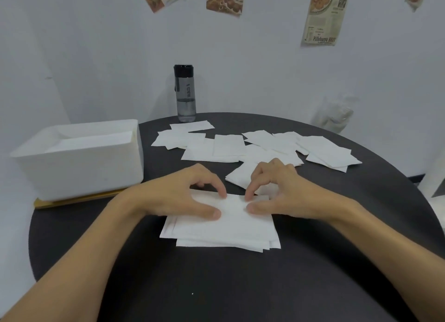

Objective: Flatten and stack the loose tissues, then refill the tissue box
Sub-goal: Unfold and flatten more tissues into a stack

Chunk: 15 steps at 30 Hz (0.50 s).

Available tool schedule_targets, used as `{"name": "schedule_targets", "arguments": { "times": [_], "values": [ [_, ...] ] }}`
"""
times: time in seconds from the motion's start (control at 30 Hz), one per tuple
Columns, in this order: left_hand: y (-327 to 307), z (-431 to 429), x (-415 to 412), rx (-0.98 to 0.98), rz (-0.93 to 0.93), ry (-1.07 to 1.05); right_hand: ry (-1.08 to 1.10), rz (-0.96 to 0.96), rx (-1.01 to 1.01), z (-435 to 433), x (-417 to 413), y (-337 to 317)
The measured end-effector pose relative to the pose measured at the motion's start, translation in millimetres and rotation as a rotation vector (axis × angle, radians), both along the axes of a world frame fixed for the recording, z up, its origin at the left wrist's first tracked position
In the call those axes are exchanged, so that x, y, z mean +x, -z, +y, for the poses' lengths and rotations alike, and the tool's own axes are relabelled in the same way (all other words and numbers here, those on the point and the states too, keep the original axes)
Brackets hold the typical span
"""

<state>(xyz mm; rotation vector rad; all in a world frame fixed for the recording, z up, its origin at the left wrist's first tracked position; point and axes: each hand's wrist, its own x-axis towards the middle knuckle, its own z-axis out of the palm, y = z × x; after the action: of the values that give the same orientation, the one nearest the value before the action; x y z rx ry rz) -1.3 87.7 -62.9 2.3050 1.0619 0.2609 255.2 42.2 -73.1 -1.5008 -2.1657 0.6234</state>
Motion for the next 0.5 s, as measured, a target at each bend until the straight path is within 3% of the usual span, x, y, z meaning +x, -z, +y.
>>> {"name": "schedule_targets", "arguments": {
  "times": [0.17,0.3,0.4,0.5],
  "values": [
    [3,-3,3,0.007,0.034,0.063,0.113,0.086,0.117,17,17,6],
    [7,-1,3,0.025,0.037,0.058,0.530,-0.167,0.370,43,66,16],
    [11,1,5,0.052,0.033,0.041,0.754,-0.321,0.267,52,101,25],
    [14,1,7,0.089,0.012,0.033,0.786,-0.401,0.144,56,111,34]
  ]
}}
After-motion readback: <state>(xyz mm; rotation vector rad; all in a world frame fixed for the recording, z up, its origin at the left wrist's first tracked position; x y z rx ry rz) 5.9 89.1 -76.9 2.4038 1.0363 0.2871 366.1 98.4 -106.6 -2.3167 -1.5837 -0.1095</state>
